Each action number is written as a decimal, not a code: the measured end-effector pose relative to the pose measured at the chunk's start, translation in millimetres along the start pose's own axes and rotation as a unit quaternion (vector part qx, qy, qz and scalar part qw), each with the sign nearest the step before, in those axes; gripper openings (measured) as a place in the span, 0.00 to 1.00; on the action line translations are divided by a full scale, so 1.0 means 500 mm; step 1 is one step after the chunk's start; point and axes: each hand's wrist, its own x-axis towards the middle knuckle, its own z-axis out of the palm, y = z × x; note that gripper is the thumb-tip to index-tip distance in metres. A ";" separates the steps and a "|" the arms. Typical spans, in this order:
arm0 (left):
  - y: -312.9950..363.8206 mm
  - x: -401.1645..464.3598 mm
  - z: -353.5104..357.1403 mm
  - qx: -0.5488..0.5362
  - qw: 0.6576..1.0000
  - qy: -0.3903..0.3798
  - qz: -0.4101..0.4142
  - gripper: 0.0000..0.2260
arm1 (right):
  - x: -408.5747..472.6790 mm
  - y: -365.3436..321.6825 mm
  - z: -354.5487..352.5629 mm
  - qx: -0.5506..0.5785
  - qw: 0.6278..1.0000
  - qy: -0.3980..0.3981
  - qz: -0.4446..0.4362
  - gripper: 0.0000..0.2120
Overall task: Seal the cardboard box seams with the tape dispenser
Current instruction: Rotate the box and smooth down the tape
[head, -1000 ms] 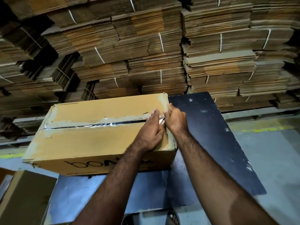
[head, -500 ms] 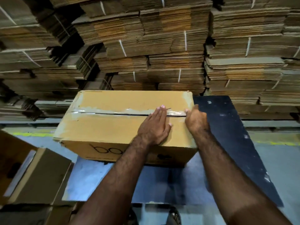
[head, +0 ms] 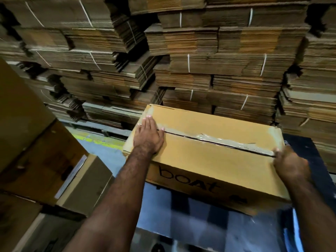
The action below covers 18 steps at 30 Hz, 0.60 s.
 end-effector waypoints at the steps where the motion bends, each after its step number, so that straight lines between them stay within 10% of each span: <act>1: -0.017 0.008 0.000 0.004 1.000 0.013 -0.008 0.33 | -0.002 -0.007 -0.001 -0.008 1.000 0.001 0.005 0.20; 12: -0.061 0.137 -0.050 -0.222 0.973 0.018 -0.060 0.23 | -0.045 -0.057 0.002 -0.007 0.996 0.043 0.074 0.18; 15: -0.042 0.171 -0.077 -0.249 0.968 -0.016 0.023 0.26 | -0.089 -0.068 0.007 -0.051 0.989 0.083 0.112 0.19; 18: 0.024 0.122 -0.072 -0.157 0.966 0.096 0.181 0.29 | -0.098 -0.098 0.009 -0.061 0.984 0.165 -0.043 0.25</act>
